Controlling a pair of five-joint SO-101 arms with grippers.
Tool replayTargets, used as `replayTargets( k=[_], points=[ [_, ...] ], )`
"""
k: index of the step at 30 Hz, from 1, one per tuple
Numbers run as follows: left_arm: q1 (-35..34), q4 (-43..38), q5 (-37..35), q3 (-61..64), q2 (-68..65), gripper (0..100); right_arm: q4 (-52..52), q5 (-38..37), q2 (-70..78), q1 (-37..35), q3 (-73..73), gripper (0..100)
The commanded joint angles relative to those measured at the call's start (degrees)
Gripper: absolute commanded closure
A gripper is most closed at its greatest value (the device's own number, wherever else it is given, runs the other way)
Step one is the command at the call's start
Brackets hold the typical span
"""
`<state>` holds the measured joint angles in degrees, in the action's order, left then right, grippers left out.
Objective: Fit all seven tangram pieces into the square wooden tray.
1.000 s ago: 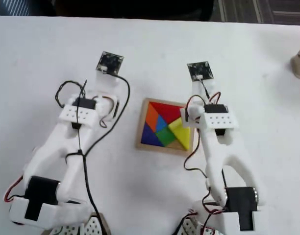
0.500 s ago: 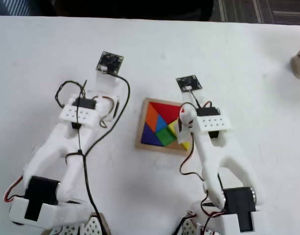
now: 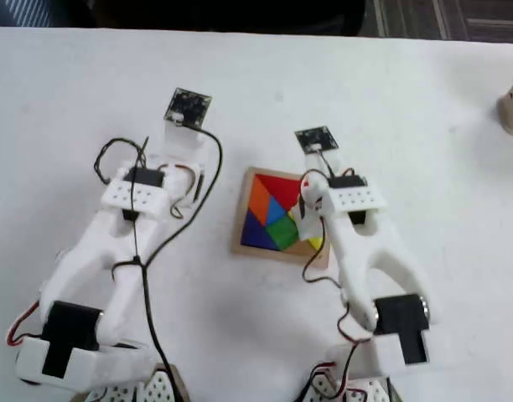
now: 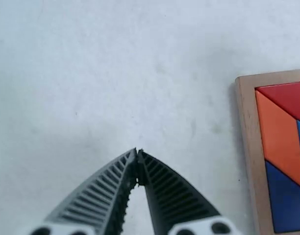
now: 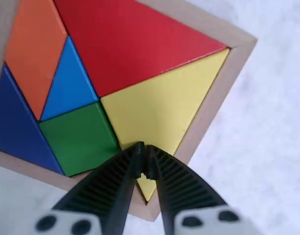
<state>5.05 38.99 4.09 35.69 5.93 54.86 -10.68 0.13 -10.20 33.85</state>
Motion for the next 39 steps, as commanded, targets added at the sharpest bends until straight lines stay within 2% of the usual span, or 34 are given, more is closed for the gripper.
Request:
replayTargets(
  k=[1, 6, 10, 16, 24, 32, 35, 39],
  points=[
    [0.04, -0.88, 0.62, -2.99, 0.31, 98, 1.71, 0.09, 1.89, 2.24, -5.27, 98.0],
    [0.04, -0.88, 0.62, -2.99, 0.31, 98, 1.63, 0.18, -1.71, 4.70, -5.10, 98.0],
    [-0.13, -0.88, 0.62, -3.08, 0.31, 98, -0.84, 0.18, -8.31, 3.82, 1.76, 98.0],
    [-4.88, -0.09, 0.62, -1.76, 4.62, 98, -8.75, 0.62, -23.34, 3.91, 14.42, 98.0],
    [-7.52, -0.18, 2.37, 14.15, 23.87, 98, -16.13, 0.18, -40.22, 4.62, 28.13, 97.8],
    [-12.62, -14.51, 13.54, 38.95, 38.55, 98, -17.63, 0.18, -51.56, 5.32, 38.24, 97.8],
    [-15.25, -13.45, 13.45, 42.99, 44.62, 98, -17.80, 0.09, -53.41, 5.32, 41.58, 97.8],
    [-15.52, -9.67, 13.45, 48.09, 52.79, 98, -17.89, 0.09, -54.90, 5.32, 44.31, 97.8]
  ],
)
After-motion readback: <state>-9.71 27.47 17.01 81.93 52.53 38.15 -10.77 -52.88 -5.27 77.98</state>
